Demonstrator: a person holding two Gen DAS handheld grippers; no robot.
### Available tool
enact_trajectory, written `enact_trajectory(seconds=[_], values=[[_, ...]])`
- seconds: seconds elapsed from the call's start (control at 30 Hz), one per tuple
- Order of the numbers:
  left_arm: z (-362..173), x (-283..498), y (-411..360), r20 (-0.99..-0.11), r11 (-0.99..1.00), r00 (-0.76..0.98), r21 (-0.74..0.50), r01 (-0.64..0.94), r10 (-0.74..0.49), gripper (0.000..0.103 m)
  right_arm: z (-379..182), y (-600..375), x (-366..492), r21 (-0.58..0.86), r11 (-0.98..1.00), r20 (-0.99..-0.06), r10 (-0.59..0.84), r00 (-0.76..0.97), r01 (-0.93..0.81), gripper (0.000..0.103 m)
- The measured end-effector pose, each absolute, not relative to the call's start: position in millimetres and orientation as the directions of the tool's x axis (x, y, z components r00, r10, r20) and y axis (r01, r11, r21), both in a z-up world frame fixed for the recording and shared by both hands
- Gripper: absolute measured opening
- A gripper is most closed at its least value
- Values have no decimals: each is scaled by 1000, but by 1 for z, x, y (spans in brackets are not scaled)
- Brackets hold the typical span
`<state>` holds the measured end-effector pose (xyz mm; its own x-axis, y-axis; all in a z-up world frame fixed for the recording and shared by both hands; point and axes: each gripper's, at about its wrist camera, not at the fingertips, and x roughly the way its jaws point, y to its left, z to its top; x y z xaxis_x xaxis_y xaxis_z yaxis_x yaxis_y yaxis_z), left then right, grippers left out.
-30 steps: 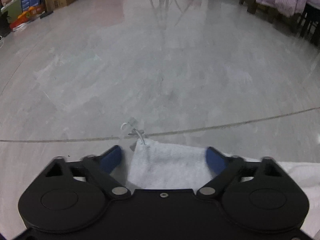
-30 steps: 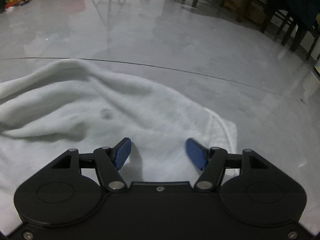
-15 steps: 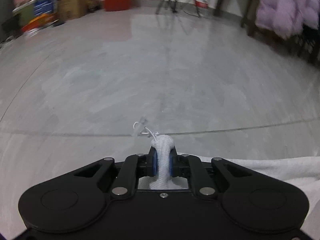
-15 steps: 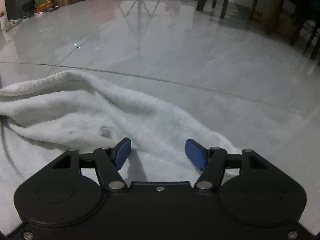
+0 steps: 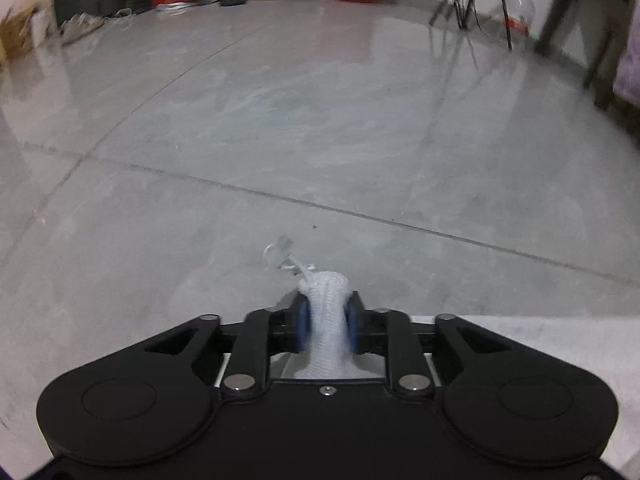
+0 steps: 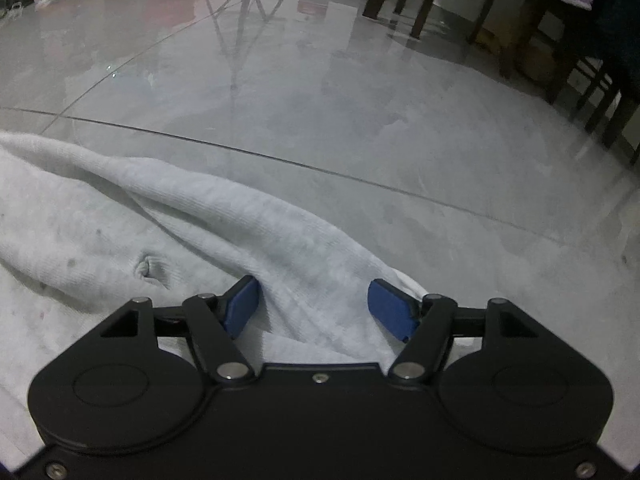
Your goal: Fold clothes
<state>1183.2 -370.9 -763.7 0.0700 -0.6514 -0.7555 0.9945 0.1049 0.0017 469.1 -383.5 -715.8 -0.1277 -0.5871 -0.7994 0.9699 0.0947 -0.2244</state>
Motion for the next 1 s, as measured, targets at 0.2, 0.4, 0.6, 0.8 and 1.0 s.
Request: enact_trajectory(seconds=[0.2,0.4,0.6,0.8,1.0], values=[[-721,1172,-306,-680,-67,-35,21,998,-732,63,-681,-366,517,-194,215,-738,-675,2,957,74],[-749,1111,-209,-710,-599,-192,381,704,-677,63,-663,-311,631,-167,652,-751,-570,333,740,72],[-779,1125,-187,-722,-684,-217,448,576,-656,63,-689,-288,705,-217,845,-787,-447,424,488,66],[-787,1140,-184,-784,-760,-219,428,489,-581,63,-700,-300,707,-201,869,-821,-401,407,452,49],[-796,1144,-183,-798,-791,-191,474,386,-571,11,-705,-301,705,-163,870,-826,-378,417,465,35]])
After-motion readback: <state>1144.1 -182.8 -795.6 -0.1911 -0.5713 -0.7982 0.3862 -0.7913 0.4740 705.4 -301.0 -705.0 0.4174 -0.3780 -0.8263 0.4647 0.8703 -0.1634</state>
